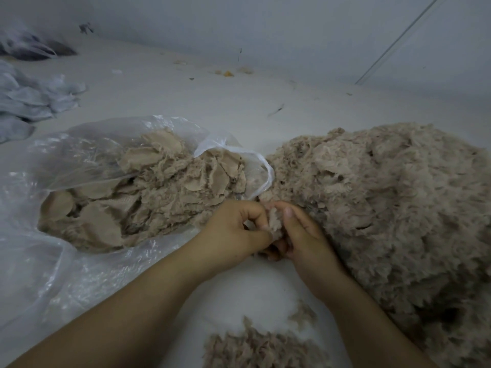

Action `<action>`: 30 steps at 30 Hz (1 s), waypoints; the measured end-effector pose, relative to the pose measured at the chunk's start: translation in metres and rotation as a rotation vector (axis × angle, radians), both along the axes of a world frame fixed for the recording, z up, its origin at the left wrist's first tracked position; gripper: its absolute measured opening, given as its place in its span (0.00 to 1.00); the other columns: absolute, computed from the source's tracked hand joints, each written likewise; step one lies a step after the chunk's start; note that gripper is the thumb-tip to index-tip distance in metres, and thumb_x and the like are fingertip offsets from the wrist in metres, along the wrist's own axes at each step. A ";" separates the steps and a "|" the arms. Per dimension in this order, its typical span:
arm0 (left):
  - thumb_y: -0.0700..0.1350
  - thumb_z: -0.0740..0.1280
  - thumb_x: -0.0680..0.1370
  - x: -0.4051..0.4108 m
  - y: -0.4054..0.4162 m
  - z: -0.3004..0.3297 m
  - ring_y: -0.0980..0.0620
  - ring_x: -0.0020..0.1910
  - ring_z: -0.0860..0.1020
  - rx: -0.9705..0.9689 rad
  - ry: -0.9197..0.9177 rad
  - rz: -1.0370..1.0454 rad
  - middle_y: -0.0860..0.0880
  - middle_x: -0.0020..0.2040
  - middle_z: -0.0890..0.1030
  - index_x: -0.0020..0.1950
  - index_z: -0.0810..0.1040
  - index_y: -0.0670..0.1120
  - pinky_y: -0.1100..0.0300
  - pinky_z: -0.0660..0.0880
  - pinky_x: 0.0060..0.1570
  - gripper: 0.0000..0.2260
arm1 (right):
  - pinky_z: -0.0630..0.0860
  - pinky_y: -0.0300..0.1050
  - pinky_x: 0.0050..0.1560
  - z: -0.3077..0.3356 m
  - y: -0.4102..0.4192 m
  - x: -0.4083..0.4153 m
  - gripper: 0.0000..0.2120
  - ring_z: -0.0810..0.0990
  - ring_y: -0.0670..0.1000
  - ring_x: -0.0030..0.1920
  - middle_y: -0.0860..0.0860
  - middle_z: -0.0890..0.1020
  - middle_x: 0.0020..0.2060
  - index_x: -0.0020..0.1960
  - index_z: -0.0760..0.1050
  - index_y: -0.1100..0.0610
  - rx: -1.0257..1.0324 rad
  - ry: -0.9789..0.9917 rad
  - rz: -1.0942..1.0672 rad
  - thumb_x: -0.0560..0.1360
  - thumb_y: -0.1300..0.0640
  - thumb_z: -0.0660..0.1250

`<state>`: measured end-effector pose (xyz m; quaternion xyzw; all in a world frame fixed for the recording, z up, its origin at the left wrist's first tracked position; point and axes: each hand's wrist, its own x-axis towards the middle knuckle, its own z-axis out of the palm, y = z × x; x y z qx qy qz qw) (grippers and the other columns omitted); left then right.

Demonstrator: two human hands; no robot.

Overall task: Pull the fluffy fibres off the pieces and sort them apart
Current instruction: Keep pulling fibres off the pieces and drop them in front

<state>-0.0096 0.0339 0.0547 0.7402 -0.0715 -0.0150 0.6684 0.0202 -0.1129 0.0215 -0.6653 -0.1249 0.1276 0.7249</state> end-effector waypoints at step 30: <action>0.36 0.73 0.67 0.006 -0.005 -0.013 0.62 0.45 0.78 0.595 -0.482 0.093 0.52 0.45 0.85 0.50 0.85 0.47 0.73 0.73 0.44 0.13 | 0.71 0.39 0.29 -0.008 0.003 0.013 0.21 0.68 0.45 0.26 0.51 0.69 0.24 0.35 0.80 0.54 0.049 0.187 -0.132 0.81 0.66 0.57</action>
